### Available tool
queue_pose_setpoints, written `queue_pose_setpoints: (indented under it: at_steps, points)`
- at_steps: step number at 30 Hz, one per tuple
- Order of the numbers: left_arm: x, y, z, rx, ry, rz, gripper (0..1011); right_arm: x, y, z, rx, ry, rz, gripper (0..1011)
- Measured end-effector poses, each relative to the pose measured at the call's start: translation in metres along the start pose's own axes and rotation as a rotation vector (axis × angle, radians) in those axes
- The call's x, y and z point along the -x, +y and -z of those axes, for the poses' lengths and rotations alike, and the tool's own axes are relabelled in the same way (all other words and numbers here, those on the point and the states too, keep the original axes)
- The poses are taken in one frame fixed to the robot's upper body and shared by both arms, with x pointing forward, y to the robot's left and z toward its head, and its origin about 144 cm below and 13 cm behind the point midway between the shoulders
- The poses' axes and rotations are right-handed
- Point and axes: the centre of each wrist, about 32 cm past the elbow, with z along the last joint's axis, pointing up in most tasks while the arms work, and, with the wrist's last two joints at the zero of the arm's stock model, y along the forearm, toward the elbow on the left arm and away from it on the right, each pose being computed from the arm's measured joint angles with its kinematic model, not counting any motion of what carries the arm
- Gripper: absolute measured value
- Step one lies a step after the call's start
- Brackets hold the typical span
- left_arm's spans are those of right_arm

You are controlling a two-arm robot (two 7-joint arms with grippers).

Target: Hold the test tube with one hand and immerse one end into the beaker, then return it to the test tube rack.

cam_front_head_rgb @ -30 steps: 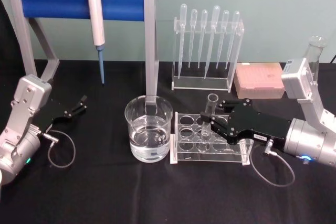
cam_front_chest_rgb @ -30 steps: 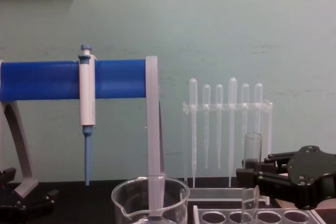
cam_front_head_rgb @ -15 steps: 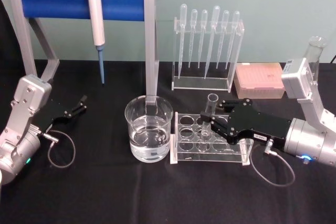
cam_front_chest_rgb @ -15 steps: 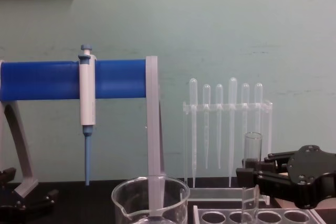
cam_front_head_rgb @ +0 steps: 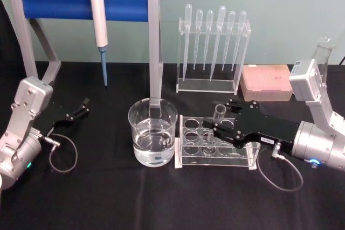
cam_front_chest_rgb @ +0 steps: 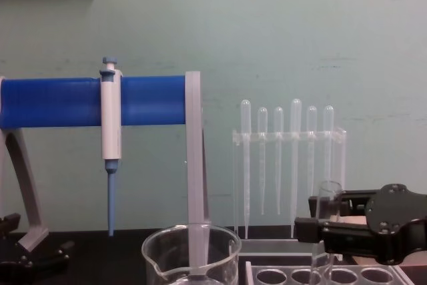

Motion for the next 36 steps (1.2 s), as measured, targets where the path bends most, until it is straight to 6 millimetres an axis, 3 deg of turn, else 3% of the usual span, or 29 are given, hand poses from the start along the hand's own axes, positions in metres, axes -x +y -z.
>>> queue_pose_setpoints:
  at_steps: [7,15,19,28,36]
  points:
    - [0.000,0.000,0.000,0.000,0.000,0.000,1000,0.000,0.000,-0.001,-0.001,-0.001,0.000,684]
    - [0.000,0.000,0.000,0.000,0.000,0.000,1000,0.004,-0.006,-0.014,-0.065,-0.020,0.003,940]
    - [0.000,0.000,0.000,0.000,0.000,0.000,1000,0.006,-0.011,-0.022,-0.104,-0.022,0.010,1002]
    - [0.000,0.000,0.000,0.000,0.000,0.000,1000,0.014,-0.024,-0.037,-0.188,-0.001,0.123,1002]
    - [0.000,0.000,0.000,0.000,0.000,0.000,1000,0.016,-0.028,-0.027,-0.170,0.064,0.318,1002]
